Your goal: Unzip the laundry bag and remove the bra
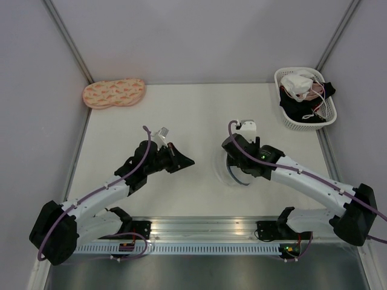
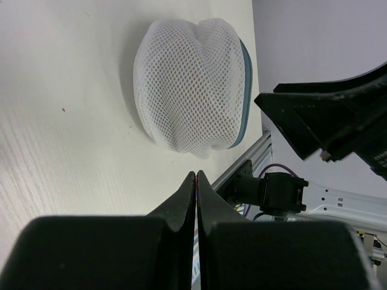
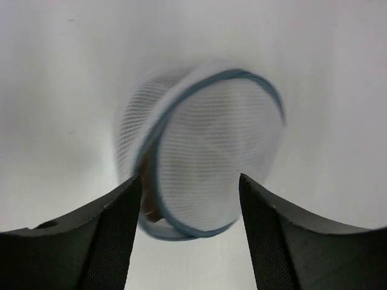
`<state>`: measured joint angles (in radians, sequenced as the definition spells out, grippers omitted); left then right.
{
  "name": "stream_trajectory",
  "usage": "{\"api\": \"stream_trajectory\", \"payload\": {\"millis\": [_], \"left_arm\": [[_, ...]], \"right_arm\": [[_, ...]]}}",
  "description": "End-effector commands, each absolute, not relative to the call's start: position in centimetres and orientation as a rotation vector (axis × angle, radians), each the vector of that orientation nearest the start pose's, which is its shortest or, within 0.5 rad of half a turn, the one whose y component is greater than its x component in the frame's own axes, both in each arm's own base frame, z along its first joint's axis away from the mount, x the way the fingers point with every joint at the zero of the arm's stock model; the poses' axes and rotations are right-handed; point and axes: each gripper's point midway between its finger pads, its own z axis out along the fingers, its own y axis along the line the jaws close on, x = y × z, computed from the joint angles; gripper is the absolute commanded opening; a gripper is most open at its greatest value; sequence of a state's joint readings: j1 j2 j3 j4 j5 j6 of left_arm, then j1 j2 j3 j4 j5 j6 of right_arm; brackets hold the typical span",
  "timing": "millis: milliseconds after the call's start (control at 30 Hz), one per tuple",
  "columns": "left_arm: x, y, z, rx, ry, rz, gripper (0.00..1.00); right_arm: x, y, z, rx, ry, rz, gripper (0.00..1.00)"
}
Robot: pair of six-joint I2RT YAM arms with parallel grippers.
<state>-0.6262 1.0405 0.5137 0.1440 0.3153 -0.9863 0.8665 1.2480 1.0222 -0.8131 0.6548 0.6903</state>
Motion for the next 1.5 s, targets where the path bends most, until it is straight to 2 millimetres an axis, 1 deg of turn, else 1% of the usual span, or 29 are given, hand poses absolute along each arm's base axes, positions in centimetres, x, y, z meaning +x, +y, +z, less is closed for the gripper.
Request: {"api": "stream_trajectory", "payload": {"millis": [0,67,200,233,267,333,367,400,433,467,500,533,567,600,667,700,733,767,800,833,867,900,933,1033,1133,1167,1267,1333,1467], "left_arm": [[22.5,-27.5,17.9,-0.092,2.144,-1.307,0.02],[22.5,-27.6,17.7,-0.091,2.148,-1.306,0.02],[22.5,-27.8,18.0,-0.076,2.132,-1.317,0.03],[22.6,-28.1,18.4,-0.065,2.110,-1.333,0.07],[22.6,-28.4,18.7,-0.051,2.095,-1.344,0.17],[22.0,-29.7,19.9,0.052,2.059,-1.394,0.28],[22.3,-30.7,20.7,0.090,2.060,-1.396,0.33],[21.9,-31.6,20.9,0.164,2.061,-1.370,0.43],[22.1,-32.4,22.0,0.198,2.070,-1.346,0.46],[22.6,-33.0,21.3,0.206,2.099,-1.293,0.51],[22.5,-33.7,21.2,0.248,2.110,-1.265,0.53],[22.8,-34.1,21.7,0.254,2.117,-1.250,0.54],[23.0,-34.4,21.7,0.257,2.120,-1.243,0.55],[23.2,-34.8,20.7,0.258,2.146,-1.224,0.55],[23.5,-35.5,20.5,0.272,2.170,-1.197,0.55],[23.2,-36.2,19.5,0.316,2.197,-1.162,0.55],[23.4,-36.9,19.9,0.340,2.199,-1.136,0.54],[23.3,-37.3,19.4,0.370,2.224,-1.090,0.53],[22.8,-37.4,16.3,0.439,2.312,-0.957,0.52],[23.1,-38.2,17.3,0.469,2.304,-0.904,0.51],[23.1,-38.3,16.4,0.502,2.329,-0.821,0.51],[22.5,-38.1,14.7,0.566,2.367,-0.696,0.51],[22.7,-38.9,13.7,0.589,2.386,-0.661,0.51],[22.5,-38.8,11.5,0.602,2.423,-0.575,0.49],[23.2,-37.5,10.2,0.584,2.442,-0.445,0.32],[23.6,-36.9,9.9,0.569,2.438,-0.397,0.18],[23.8,-36.1,10.1,0.553,2.431,-0.359,0.02],[23.7,-35.7,10.2,0.543,2.430,-0.350,0.02],[23.6,-35.0,11.2,0.512,2.410,-0.362,0.02]], "right_arm": [[23.8,23.4,16.0,-0.198,2.337,0.369,0.71],[23.7,24.5,16.5,-0.213,2.333,0.435,0.71],[24.1,24.9,16.7,-0.206,2.322,0.439,0.69],[24.2,24.6,16.8,-0.187,2.318,0.428,0.68],[24.3,24.2,16.9,-0.168,2.312,0.411,0.68],[24.9,22.6,18.4,-0.048,2.249,0.379,0.67],[25.1,21.6,18.8,0.015,2.224,0.349,0.67],[25.0,19.9,19.7,0.120,2.198,0.332,0.67],[25.6,17.4,20.4,0.232,2.134,0.234,0.67],[25.2,15.3,20.6,0.289,2.130,0.159,0.67],[24.9,13.9,21.7,0.391,2.082,0.168,0.68],[24.9,12.1,22.5,0.450,2.028,0.107,0.68],[24.6,11.2,23.0,0.479,2.008,0.089,0.68],[23.9,9.9,23.5,0.506,1.993,0.067,0.68],[23.3,8.3,23.8,0.546,1.972,0.018,0.68],[23.0,7.9,23.8,0.551,1.971,0.013,0.68],[22.9,7.8,23.8,0.553,1.972,0.009,0.68],[22.8,7.6,23.7,0.560,1.971,0.007,0.68],[22.6,7.5,23.4,0.563,1.975,0.011,0.68],[22.4,7.4,23.3,0.566,1.976,0.019,0.68],[22.4,7.5,23.0,0.569,1.975,0.026,0.68],[22.3,7.5,23.1,0.571,1.975,0.047,0.68],[22.2,7.5,22.9,0.571,1.976,0.052,0.68],[22.0,7.4,22.6,0.566,1.983,0.055,0.67],[21.8,7.7,22.3,0.537,2.003,0.068,0.64],[22.0,8.0,22.2,0.530,2.004,0.083,0.63],[22.1,9.4,21.7,0.466,2.040,0.131,0.62],[22.2,10.6,21.2,0.422,2.072,0.163,0.62],[22.5,12.1,20.1,0.368,2.114,0.196,0.61]]}}
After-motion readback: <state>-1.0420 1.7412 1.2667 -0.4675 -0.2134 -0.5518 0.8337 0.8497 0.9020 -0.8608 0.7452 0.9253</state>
